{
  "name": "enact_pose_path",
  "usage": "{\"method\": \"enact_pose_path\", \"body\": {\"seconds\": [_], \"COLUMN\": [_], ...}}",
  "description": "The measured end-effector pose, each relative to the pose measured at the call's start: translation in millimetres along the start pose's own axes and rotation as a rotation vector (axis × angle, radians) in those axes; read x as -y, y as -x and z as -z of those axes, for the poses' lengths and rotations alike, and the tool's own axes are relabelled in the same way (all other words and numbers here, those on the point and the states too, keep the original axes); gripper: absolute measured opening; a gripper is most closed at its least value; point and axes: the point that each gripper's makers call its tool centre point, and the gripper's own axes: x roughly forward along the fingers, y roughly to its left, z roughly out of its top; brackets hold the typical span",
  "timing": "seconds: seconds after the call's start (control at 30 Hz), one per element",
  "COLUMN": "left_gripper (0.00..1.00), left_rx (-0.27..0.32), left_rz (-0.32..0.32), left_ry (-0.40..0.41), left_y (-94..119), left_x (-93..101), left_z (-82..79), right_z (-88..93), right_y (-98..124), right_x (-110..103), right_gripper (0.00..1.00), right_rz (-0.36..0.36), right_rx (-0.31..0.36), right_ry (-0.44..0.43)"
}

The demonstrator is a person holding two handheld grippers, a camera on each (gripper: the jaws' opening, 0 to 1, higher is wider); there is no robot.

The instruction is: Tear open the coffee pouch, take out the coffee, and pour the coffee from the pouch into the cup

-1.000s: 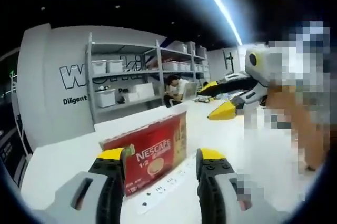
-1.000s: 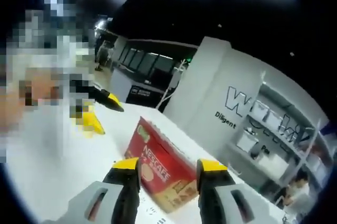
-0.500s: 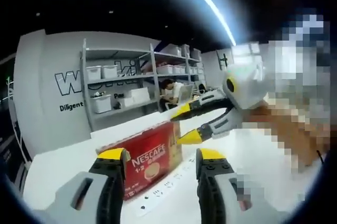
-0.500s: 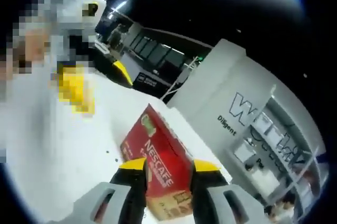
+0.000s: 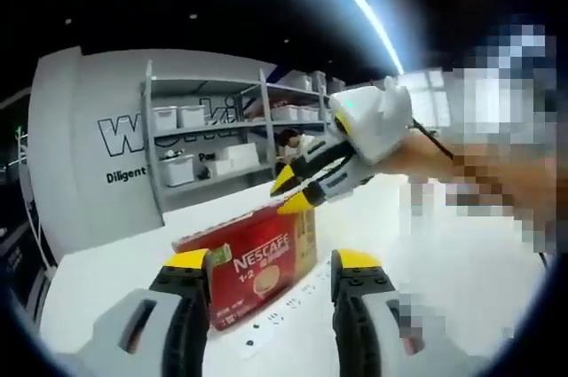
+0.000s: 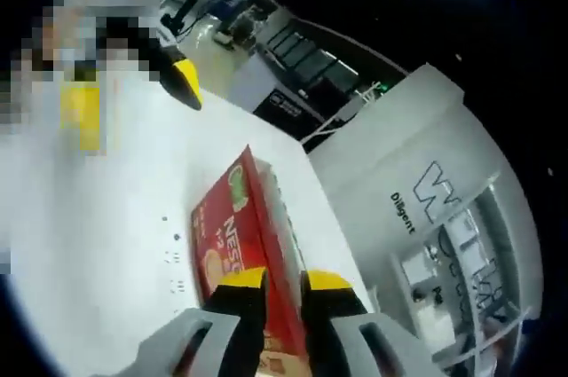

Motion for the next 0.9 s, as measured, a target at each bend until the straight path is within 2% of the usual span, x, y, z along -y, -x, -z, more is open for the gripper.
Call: {"method": "enact_pose_path", "body": {"seconds": [0.03,0.13,0.4,0.53,0.67,0.9], "left_gripper": [0.56,0.57,0.57,0.57,0.57,0.52], "left_rx": [-0.001,-0.004,-0.014,-0.01,-0.012,0.008], "left_rz": [0.001,0.0,0.0,0.001,0.001,-0.046], "left_ry": [-0.001,-0.007,-0.002,-0.002,-0.007,-0.09], "left_y": [0,1,2,2,1,0], "left_x": [0.0,-1.0,-3.1,-3.2,-2.4,-7.6], "left_z": [0.5,2.2,6.4,5.5,7.0,5.2], "right_z": [2.9,5.7,7.3,7.4,9.3,8.4], "right_y": [-4,-9,-8,-17,-12,-2], "right_x": [-3,-4,-10,-9,-12,-25], "right_gripper": [0.16,0.16,0.14,0.14,0.06,0.04], "right_rz": [-0.025,-0.043,-0.052,-0.052,-0.047,-0.025], "right_rx": [-0.019,-0.036,-0.045,-0.068,-0.077,-0.059], "right_ry": [-0.006,-0.005,-0.008,0.011,0.004,0.024]}}
